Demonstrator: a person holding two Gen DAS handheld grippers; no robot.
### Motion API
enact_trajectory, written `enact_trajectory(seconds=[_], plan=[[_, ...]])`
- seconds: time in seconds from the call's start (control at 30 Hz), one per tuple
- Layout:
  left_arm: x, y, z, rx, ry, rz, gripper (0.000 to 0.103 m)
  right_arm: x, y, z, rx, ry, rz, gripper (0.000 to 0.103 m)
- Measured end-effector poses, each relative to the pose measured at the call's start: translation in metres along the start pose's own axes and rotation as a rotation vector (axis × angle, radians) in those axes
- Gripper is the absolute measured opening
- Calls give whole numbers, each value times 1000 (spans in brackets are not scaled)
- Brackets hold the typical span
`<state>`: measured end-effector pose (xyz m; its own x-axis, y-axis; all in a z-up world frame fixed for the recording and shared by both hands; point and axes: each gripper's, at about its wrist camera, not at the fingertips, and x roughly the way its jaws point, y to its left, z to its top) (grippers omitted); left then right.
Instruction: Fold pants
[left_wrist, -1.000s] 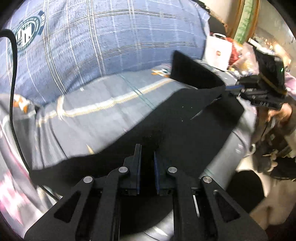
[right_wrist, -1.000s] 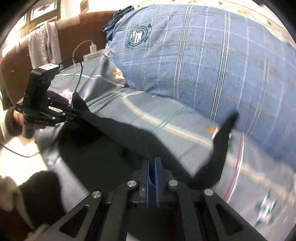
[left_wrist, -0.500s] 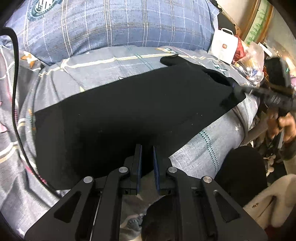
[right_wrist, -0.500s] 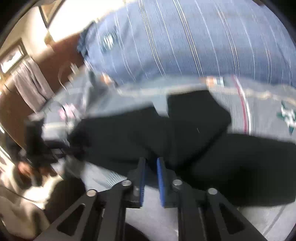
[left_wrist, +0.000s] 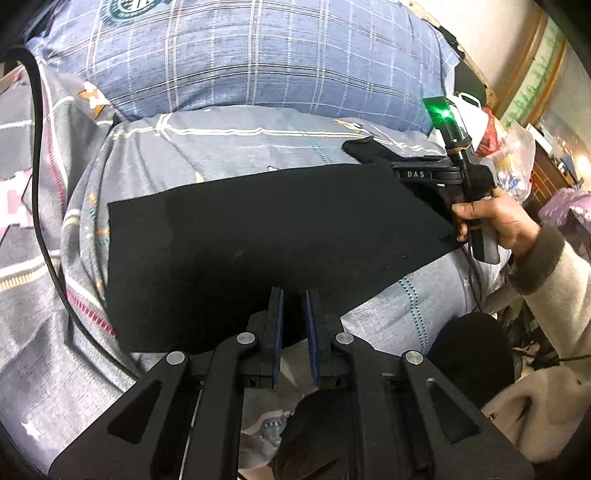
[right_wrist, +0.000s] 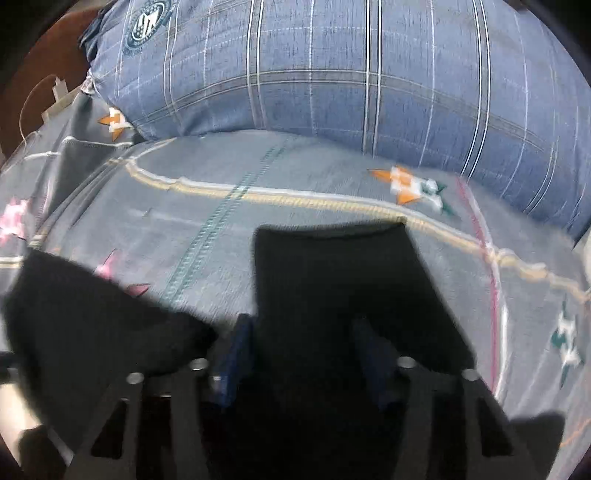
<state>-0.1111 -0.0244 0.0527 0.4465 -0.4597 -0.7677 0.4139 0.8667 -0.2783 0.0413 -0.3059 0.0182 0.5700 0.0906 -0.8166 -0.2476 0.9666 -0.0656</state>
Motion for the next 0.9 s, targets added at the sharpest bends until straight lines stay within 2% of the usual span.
enact_trajectory(seconds=[0.07,0.1,0.23,0.3,0.4,0.5,0.63,0.7,0.77,0.8,0.83,0.9], plan=[[1,3,-1,-20,5,5,10,-3,-10,2,47,-4,31,21],[1,2,-1,-27,5,5,10,-10,-19,3,97,-17,73,5],[-9,-3,-1,-23,-25,-14,10,-77,-71,-19,298,-185,142,5],[-13,-5,-1,-25,-37,-26,10,-124,-104,-50,403,-278,135,5],[-13,-5,-1,-46,-43,-40,11,-165,-143,-102,540,-342,103,5],[-8,-3,-2,-89,-42,-51,11,-165,-176,-153,668,-295,56,5],[-4,-2,-4,-130,-30,-13,11,-128,-196,-204,849,-199,87,5],[-7,1,-6,-148,-15,-5,11,-134,-190,-216,893,-270,148,9],[-12,4,-6,-167,-13,10,30,-140,-179,-218,899,-316,187,20],[-15,8,-7,-186,-18,14,50,-142,-173,-217,890,-317,217,27],[-19,11,-8,-208,-30,10,61,-144,-164,-213,870,-309,242,28],[-27,18,-9,-256,-62,-4,62,-150,-141,-195,767,-305,286,28]])
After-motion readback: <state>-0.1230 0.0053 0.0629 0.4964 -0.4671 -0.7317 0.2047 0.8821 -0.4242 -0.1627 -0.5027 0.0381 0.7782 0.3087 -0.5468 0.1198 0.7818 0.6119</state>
